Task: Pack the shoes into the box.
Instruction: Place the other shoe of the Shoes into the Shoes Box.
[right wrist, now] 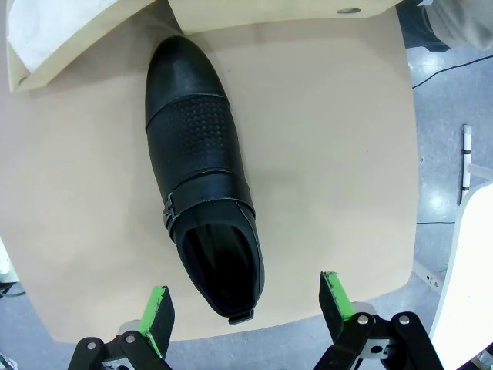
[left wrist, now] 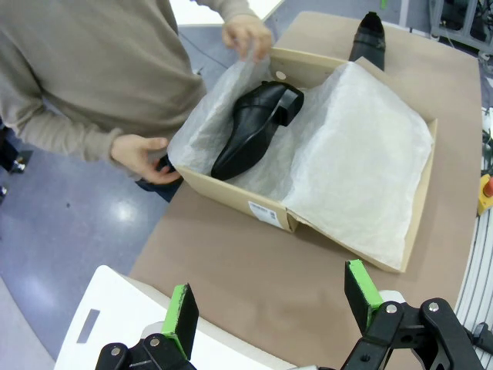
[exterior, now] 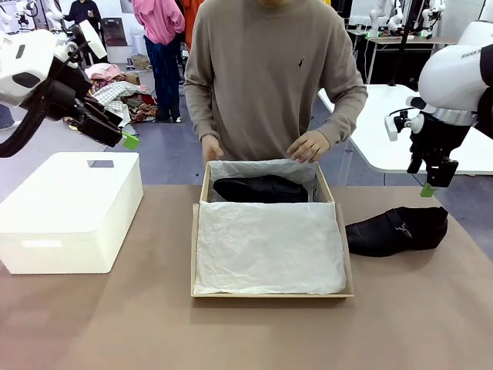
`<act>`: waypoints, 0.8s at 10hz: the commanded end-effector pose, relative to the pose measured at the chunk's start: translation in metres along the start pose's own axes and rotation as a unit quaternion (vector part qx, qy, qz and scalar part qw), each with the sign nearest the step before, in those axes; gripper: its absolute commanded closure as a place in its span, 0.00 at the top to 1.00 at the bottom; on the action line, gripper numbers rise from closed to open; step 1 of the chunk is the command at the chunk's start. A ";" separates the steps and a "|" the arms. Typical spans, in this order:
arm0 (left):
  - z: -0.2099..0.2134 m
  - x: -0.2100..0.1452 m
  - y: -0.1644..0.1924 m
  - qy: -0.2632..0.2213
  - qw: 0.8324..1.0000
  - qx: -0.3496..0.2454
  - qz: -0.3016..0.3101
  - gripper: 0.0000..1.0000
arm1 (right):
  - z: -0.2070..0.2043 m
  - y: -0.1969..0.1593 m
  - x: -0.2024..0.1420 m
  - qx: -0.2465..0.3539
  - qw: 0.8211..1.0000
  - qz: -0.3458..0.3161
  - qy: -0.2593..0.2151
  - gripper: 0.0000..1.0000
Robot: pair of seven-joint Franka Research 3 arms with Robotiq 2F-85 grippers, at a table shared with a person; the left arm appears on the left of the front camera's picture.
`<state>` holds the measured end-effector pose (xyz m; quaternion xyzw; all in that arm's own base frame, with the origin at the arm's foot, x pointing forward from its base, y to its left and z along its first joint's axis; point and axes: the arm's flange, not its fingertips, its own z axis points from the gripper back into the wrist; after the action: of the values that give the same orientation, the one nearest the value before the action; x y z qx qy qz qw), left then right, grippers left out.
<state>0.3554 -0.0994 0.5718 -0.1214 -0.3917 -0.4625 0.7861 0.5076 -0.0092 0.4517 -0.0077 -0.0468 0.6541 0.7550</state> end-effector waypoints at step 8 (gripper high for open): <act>0.000 -0.001 0.001 -0.007 1.000 -0.008 -0.004 1.00 | -0.031 0.002 -0.039 -0.010 1.000 -0.026 -0.010 1.00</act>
<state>0.3554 -0.0994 0.5718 -0.1214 -0.3917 -0.4625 0.7861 0.5038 -0.0420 0.4260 -0.0074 -0.0470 0.6289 0.7760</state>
